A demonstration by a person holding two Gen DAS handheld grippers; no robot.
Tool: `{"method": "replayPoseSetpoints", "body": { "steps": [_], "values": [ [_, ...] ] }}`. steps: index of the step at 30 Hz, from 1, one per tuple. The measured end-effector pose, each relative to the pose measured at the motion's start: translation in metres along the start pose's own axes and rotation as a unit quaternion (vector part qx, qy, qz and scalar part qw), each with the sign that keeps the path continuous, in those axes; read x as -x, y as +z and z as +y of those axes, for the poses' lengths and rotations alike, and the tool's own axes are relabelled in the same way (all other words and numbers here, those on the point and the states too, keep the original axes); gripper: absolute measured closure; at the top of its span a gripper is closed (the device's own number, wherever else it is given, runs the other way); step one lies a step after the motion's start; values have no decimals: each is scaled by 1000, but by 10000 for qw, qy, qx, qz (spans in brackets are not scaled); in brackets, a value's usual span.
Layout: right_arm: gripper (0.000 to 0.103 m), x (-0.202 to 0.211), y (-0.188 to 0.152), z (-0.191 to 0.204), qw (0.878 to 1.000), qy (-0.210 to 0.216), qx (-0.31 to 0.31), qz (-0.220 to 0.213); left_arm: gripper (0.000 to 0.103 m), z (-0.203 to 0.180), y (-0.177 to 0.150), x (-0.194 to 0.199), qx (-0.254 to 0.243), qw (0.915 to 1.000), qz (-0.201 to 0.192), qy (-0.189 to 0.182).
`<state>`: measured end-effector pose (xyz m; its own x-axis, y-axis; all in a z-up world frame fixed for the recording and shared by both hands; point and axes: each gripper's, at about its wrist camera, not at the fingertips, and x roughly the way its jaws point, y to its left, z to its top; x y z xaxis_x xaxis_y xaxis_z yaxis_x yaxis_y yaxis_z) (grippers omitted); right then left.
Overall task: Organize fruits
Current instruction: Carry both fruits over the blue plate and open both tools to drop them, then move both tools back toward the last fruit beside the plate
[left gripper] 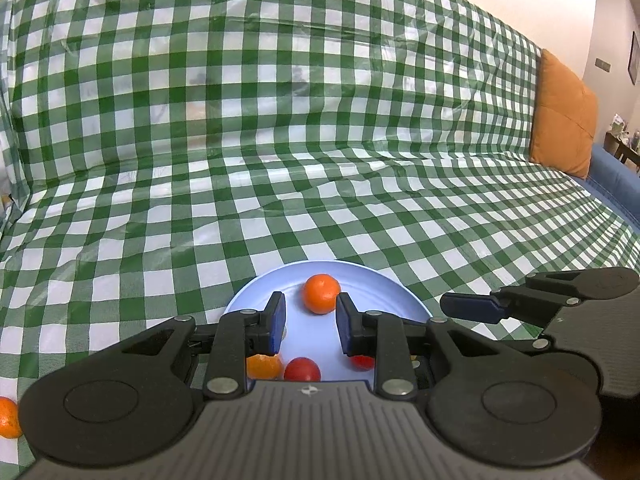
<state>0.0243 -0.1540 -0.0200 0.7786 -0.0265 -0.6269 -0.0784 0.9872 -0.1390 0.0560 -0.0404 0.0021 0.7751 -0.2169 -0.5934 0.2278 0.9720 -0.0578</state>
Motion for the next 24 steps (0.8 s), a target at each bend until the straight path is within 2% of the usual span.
{"method": "replayPoseSetpoints", "body": {
  "steps": [5, 14, 24],
  "values": [
    [57, 2, -1, 1, 10000, -24, -48, -69, 73, 4, 0, 3, 8, 9999, -92, 97],
    [56, 10, 4, 11, 9993, 3, -245, -274, 73, 23, -2, 19, 81, 9990, -167, 400],
    [57, 28, 11, 20, 9925, 232, -979, -694, 73, 81, 2, 67, 107, 9970, -141, 757]
  ]
}}
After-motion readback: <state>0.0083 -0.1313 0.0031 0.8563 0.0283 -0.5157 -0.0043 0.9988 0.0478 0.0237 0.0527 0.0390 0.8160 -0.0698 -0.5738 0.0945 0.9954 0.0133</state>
